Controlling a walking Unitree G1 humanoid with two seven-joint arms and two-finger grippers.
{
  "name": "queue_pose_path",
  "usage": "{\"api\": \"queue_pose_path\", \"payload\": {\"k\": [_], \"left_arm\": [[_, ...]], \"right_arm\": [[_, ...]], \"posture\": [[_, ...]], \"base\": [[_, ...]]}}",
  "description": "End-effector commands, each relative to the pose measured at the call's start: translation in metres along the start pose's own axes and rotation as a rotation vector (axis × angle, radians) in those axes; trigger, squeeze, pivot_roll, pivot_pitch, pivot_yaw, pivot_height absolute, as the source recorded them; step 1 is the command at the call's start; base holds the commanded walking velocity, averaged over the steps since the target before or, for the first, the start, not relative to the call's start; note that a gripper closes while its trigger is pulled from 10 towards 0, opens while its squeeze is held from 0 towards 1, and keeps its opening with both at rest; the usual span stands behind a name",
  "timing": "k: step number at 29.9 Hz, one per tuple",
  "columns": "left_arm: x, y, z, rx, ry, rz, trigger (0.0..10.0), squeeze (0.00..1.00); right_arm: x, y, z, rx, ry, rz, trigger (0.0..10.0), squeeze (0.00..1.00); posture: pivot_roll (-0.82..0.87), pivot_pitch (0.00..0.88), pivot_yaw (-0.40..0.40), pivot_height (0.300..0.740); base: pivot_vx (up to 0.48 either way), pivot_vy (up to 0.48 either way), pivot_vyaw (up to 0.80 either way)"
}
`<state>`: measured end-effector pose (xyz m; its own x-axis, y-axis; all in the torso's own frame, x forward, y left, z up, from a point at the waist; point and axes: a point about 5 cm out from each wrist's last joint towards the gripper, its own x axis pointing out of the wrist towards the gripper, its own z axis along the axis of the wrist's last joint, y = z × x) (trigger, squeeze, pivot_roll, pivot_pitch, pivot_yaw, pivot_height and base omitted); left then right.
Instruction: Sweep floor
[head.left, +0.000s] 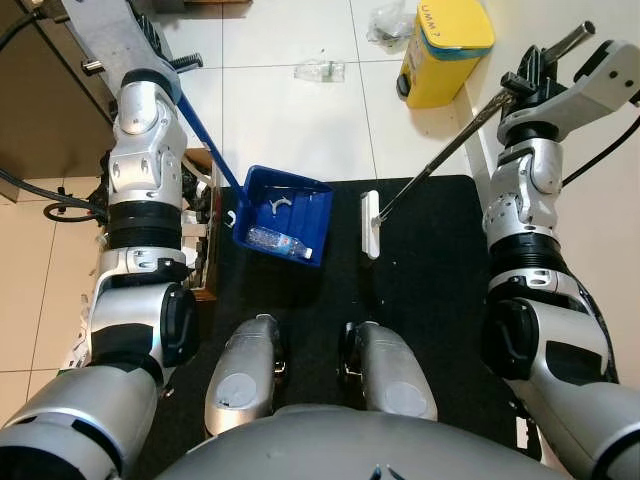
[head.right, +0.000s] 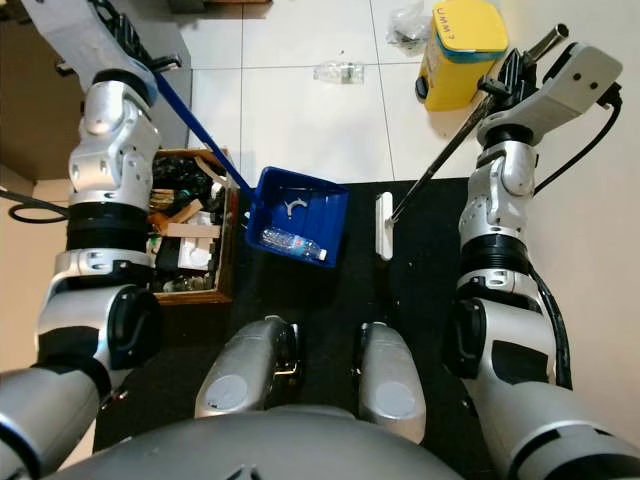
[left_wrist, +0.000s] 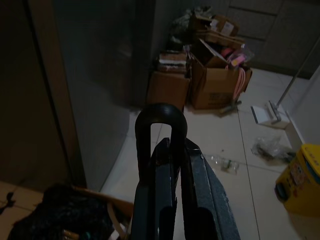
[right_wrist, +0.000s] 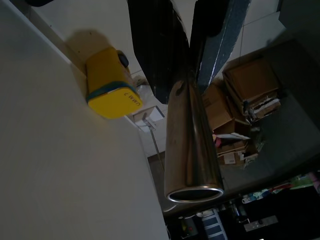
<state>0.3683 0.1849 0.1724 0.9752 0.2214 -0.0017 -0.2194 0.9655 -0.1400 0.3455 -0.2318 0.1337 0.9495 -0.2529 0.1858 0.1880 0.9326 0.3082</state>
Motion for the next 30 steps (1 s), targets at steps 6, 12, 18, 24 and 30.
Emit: {"api": "queue_pose_path", "payload": {"k": [6, 12, 18, 24, 30], "left_arm": [[0.015, -0.008, 0.022, -0.044, -0.019, -0.008, 10.0, 0.00], [0.033, -0.004, 0.061, -0.093, -0.092, 0.005, 10.0, 0.00], [0.035, -0.011, 0.066, -0.096, -0.105, -0.019, 10.0, 0.00], [0.032, -0.017, 0.062, -0.062, -0.119, -0.034, 10.0, 0.00], [0.030, -0.019, 0.069, -0.061, -0.169, -0.047, 10.0, 0.00]], "right_arm": [[0.003, 0.002, 0.007, 0.001, -0.041, 0.002, 10.0, 0.00], [0.001, -0.001, 0.007, -0.032, -0.046, 0.000, 10.0, 0.00], [0.000, -0.001, 0.006, -0.049, -0.048, 0.003, 10.0, 0.00], [0.001, -0.001, 0.007, -0.057, -0.049, -0.001, 10.0, 0.00], [0.003, -0.001, 0.009, -0.067, -0.053, -0.008, 10.0, 0.00]], "posture": [[0.10, 0.003, 0.001, 0.740], [0.09, 0.002, 0.010, 0.740], [0.09, 0.004, 0.012, 0.740], [0.09, 0.006, 0.007, 0.740], [0.09, 0.005, 0.003, 0.740]], "base": [[0.000, 0.000, 0.00], [0.000, 0.000, 0.00], [0.000, 0.000, 0.00], [0.000, 0.000, 0.00], [0.000, 0.000, 0.25]]}}
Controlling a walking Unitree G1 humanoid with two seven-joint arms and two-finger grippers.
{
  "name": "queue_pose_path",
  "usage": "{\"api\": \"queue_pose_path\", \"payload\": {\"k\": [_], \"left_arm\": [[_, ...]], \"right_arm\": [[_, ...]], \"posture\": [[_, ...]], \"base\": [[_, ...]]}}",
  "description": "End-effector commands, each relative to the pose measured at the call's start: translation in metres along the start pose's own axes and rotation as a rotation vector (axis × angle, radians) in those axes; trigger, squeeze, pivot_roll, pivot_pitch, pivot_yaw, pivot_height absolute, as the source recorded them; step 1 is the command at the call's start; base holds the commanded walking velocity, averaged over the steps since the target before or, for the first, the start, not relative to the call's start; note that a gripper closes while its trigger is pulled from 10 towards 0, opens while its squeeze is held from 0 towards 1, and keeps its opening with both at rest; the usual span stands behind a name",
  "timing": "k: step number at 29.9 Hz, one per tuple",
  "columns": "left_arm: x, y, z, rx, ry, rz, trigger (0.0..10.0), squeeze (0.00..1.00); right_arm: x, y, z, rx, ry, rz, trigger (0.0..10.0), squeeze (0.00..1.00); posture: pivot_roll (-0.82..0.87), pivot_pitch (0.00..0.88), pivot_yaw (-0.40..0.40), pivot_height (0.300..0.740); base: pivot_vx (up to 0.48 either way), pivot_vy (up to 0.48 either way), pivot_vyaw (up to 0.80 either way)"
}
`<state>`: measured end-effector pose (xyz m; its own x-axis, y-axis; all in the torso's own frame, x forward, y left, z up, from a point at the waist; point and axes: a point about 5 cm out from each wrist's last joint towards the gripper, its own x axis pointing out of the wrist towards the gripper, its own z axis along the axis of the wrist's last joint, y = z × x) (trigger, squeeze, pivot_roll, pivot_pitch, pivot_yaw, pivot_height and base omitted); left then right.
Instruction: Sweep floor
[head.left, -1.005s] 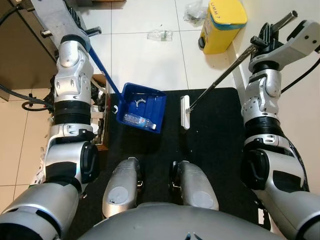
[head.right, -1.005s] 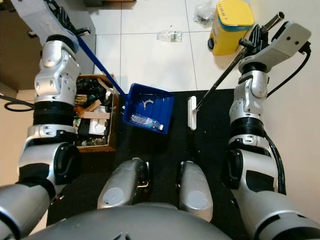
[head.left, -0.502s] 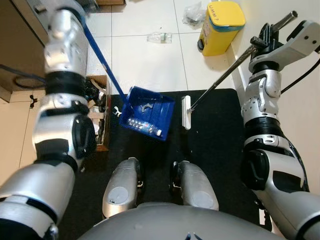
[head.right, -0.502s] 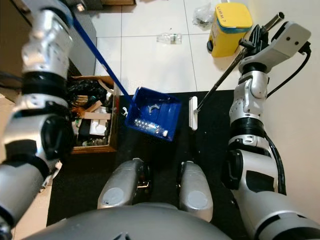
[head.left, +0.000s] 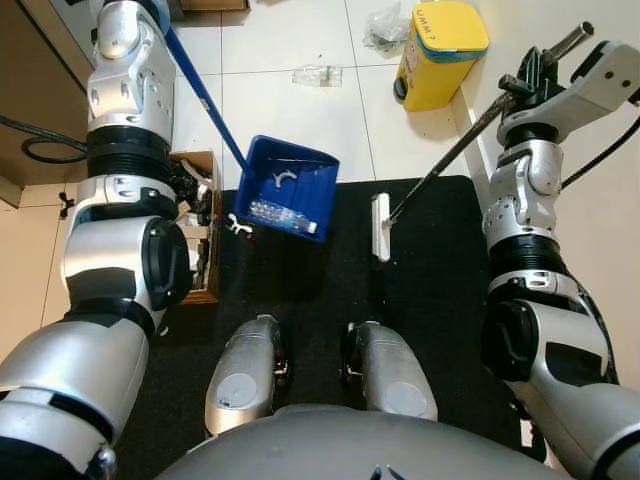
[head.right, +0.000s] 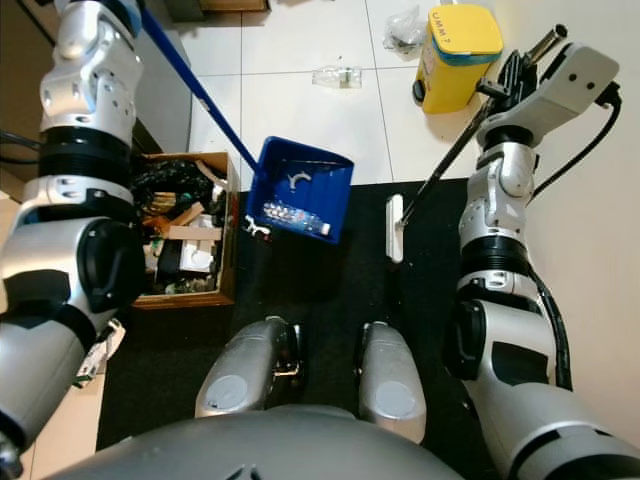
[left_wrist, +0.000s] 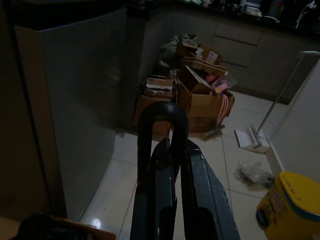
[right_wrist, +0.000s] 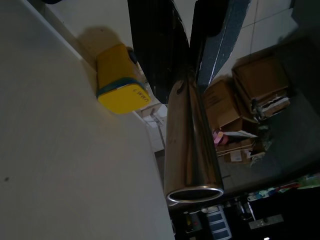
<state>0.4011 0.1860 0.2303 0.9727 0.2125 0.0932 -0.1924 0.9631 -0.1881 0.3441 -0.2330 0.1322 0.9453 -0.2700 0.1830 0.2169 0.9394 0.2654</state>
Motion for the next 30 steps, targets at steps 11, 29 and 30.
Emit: {"api": "queue_pose_path", "payload": {"k": [11, 29, 30], "left_arm": [[0.001, -0.001, 0.051, -0.041, -0.192, -0.013, 10.0, 0.00], [0.001, 0.011, 0.106, -0.044, -0.315, 0.009, 10.0, 0.00], [0.001, 0.011, 0.106, -0.043, -0.313, 0.009, 10.0, 0.00]], "right_arm": [[0.006, 0.001, 0.012, -0.029, -0.058, 0.003, 10.0, 0.00], [0.007, 0.001, 0.010, -0.036, -0.048, -0.005, 10.0, 0.00], [0.007, 0.001, 0.010, -0.037, -0.047, -0.005, 10.0, 0.00]], "posture": [[0.10, 0.004, 0.000, 0.740], [0.11, 0.003, -0.003, 0.740], [0.11, 0.003, -0.003, 0.740]], "base": [[0.000, 0.000, 0.74], [0.000, 0.000, 0.79], [0.000, 0.000, 0.79]]}}
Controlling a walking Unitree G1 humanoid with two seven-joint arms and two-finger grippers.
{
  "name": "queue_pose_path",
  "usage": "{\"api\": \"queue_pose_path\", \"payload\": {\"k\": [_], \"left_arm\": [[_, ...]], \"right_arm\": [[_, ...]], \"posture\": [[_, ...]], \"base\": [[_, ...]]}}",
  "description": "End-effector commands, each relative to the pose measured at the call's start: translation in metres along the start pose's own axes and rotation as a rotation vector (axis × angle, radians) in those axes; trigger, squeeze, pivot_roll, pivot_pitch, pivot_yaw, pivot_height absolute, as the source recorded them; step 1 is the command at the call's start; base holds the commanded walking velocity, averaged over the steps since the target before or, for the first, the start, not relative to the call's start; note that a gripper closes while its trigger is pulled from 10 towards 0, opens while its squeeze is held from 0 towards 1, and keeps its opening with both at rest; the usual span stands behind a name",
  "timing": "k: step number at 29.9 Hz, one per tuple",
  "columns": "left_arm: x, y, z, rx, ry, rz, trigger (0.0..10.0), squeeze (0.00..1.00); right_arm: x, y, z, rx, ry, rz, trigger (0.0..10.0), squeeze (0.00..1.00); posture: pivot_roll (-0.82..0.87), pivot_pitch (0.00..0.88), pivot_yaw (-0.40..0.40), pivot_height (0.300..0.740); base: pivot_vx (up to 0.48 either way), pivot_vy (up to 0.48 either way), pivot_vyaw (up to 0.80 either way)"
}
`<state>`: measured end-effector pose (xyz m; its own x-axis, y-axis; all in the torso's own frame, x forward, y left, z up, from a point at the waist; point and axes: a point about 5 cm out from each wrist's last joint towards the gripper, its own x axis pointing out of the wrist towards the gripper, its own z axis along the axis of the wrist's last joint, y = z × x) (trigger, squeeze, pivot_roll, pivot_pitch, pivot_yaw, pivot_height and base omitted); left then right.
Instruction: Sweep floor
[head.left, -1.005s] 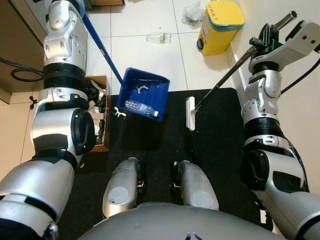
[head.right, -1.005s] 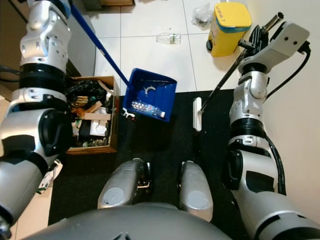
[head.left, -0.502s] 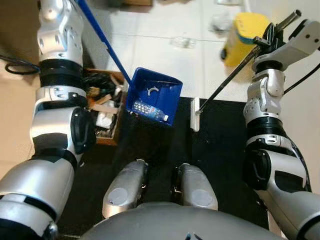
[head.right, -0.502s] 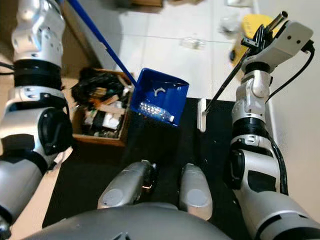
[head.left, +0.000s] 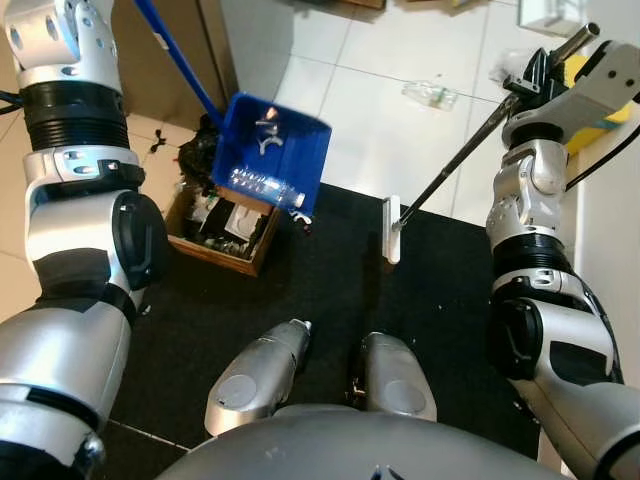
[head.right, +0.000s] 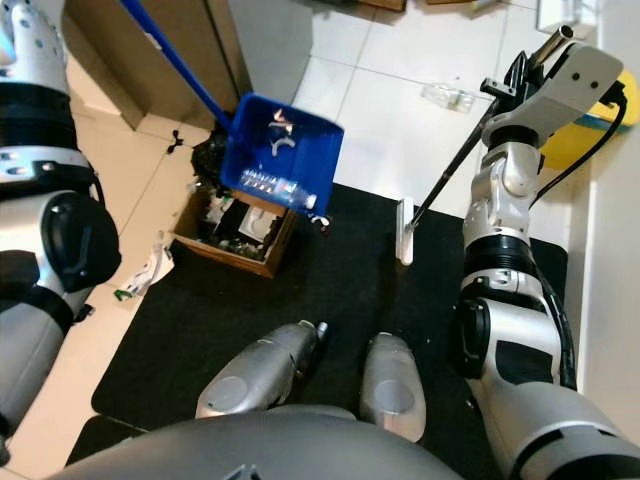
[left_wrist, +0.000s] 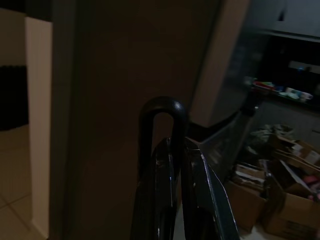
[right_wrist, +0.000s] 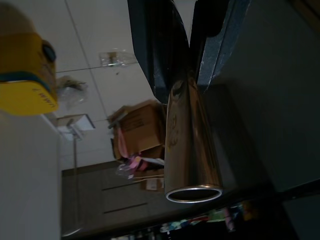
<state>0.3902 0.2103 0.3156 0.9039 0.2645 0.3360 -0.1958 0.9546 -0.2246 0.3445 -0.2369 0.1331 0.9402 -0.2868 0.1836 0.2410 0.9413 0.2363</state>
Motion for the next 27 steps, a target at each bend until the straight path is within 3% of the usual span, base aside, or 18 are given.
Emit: {"api": "queue_pose_path", "payload": {"k": [1, 27], "left_arm": [[0.0023, 0.0015, 0.0164, -0.008, -0.054, -0.004, 10.0, 0.00], [0.0020, 0.0029, 0.0153, -0.013, -0.041, -0.001, 10.0, 0.00]], "right_arm": [[0.0052, 0.0040, 0.0086, -0.003, -0.042, 0.010, 10.0, 0.00], [0.0043, 0.0031, 0.0071, 0.000, -0.038, 0.004, 10.0, 0.00]], "posture": [[0.11, 0.003, -0.003, 0.740], [0.11, 0.007, -0.001, 0.740]], "base": [[0.000, 0.000, 0.79], [0.000, 0.000, 0.79]]}}
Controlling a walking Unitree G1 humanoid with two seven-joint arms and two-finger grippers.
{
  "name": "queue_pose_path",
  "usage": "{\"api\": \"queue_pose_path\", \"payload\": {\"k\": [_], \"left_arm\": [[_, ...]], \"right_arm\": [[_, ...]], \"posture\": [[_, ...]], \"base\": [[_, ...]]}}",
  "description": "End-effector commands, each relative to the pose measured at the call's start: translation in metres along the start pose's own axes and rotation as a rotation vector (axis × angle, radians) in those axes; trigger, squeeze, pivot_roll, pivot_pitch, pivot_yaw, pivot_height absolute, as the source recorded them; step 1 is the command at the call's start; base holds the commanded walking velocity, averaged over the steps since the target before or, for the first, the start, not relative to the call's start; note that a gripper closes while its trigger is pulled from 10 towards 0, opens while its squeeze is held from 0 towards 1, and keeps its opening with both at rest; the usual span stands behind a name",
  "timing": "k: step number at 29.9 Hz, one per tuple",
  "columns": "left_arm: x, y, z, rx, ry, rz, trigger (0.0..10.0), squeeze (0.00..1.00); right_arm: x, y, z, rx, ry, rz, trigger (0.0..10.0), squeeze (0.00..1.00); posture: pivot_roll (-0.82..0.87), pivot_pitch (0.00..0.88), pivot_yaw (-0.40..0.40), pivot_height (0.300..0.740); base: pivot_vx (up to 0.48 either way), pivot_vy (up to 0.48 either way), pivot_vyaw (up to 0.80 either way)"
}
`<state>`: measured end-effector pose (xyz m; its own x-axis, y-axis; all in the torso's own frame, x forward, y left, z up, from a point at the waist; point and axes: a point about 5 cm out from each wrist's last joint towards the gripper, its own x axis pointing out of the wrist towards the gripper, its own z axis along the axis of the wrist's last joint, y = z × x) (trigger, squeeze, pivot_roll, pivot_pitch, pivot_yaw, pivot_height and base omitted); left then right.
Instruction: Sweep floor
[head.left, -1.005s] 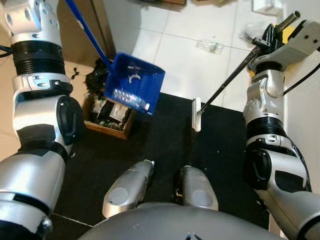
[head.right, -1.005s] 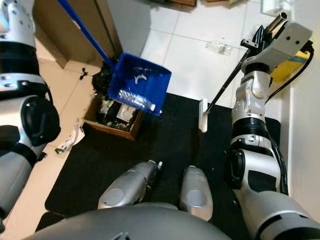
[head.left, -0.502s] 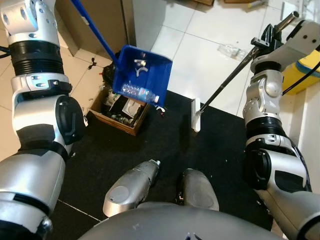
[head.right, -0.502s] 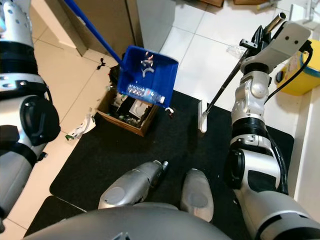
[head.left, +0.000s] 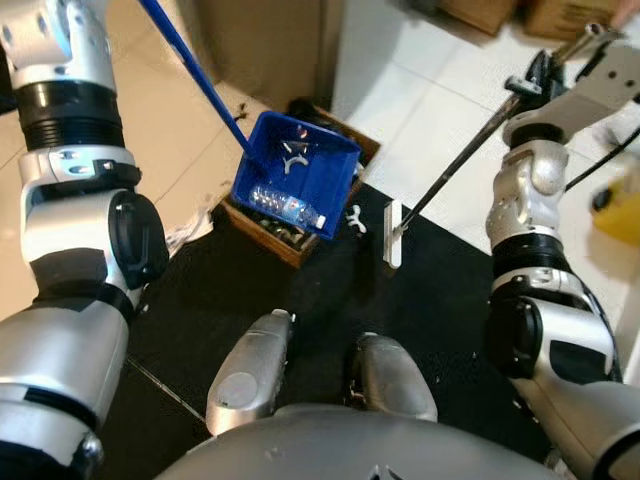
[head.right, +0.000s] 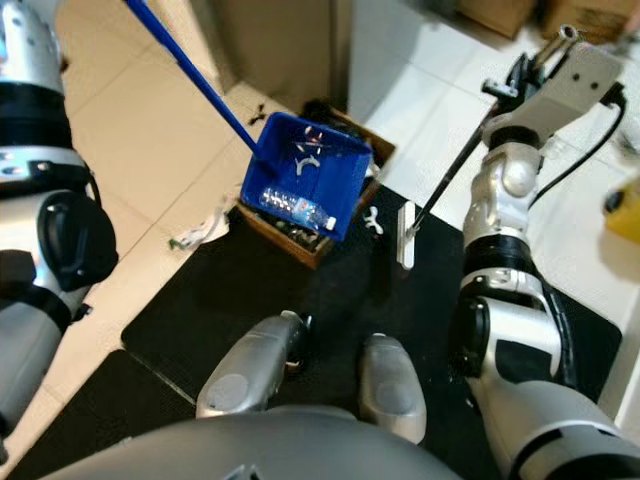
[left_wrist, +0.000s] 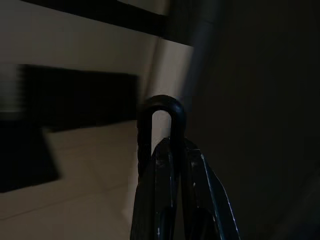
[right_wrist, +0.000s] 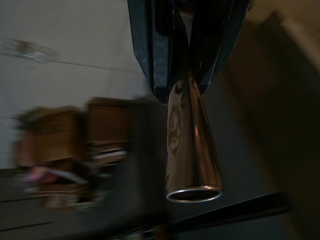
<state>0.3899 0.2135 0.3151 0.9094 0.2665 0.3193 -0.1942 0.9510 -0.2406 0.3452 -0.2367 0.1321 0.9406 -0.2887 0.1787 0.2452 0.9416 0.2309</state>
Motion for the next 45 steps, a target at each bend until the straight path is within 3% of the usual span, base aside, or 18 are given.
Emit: {"api": "queue_pose_path", "payload": {"k": [1, 8, 13, 27, 45], "left_arm": [[0.0014, -0.0006, 0.0152, 0.003, -0.058, -0.006, 10.0, 0.00], [0.0009, -0.0011, 0.0145, 0.003, -0.054, -0.006, 10.0, 0.00], [0.0006, -0.0019, 0.0137, 0.002, -0.052, -0.007, 10.0, 0.00], [-0.0007, -0.0043, 0.0113, -0.002, -0.045, -0.011, 10.0, 0.00], [0.0005, -0.0033, 0.0083, 0.018, -0.042, -0.013, 10.0, 0.00]], "right_arm": [[0.0039, 0.0029, 0.0083, 0.007, -0.042, 0.007, 10.0, 0.00], [0.0036, 0.0019, 0.0064, 0.002, -0.032, -0.003, 10.0, 0.00], [0.0034, -0.0001, 0.0034, 0.014, -0.011, -0.024, 10.0, 0.00], [0.0037, -0.0015, 0.0038, 0.018, -0.012, -0.033, 10.0, 0.00], [0.0048, -0.0030, 0.0050, 0.012, -0.016, -0.052, 10.0, 0.00]], "posture": [[0.11, 0.007, -0.001, 0.740], [0.11, 0.008, -0.001, 0.740], [0.11, 0.009, -0.002, 0.740], [0.11, 0.009, -0.003, 0.740], [0.11, 0.004, 0.000, 0.740]], "base": [[0.000, 0.000, 0.79], [0.000, 0.000, 0.77], [0.000, 0.000, 0.00], [0.000, 0.000, -0.71], [0.000, 0.000, -0.23]]}}
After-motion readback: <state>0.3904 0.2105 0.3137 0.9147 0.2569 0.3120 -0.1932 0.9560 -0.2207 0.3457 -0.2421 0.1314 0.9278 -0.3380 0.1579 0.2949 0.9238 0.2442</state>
